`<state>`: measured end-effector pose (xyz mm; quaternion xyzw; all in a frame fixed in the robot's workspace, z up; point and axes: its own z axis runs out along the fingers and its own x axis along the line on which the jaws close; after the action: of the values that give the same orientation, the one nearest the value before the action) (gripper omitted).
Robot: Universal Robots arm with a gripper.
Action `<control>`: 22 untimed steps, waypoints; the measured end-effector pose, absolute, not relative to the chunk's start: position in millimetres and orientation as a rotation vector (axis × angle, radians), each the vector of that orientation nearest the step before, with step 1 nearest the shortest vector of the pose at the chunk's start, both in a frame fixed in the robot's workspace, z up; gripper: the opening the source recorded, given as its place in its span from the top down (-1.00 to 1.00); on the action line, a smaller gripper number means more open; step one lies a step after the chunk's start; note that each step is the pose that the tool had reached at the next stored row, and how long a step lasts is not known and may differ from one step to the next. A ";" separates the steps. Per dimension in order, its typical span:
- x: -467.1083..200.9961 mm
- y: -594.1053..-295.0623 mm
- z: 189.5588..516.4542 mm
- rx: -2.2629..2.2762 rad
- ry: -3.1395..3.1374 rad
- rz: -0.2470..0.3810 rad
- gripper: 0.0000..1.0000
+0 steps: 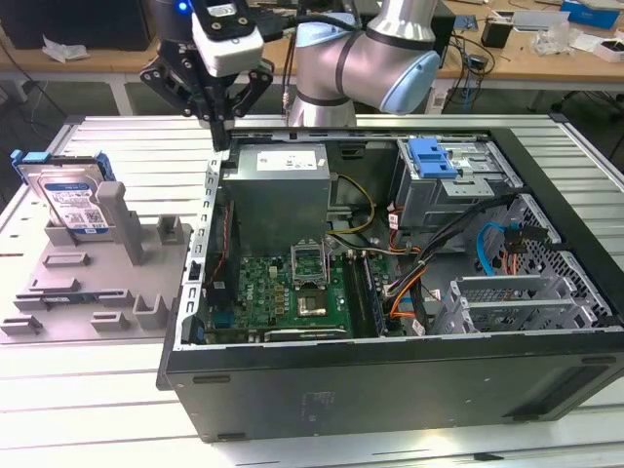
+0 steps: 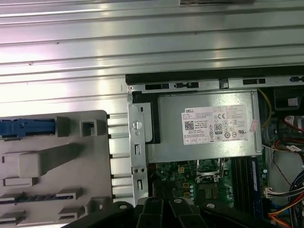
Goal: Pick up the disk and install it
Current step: 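Reach for the disk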
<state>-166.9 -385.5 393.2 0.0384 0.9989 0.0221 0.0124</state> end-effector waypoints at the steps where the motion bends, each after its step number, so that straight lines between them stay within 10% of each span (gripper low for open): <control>1: -171.3 -384.5 393.2 0.120 3.114 0.069 0.79; 22: -229.1 -370.0 391.9 0.129 3.115 0.069 0.79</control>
<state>-229.1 -370.0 391.9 0.0412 0.9988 0.0220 0.0117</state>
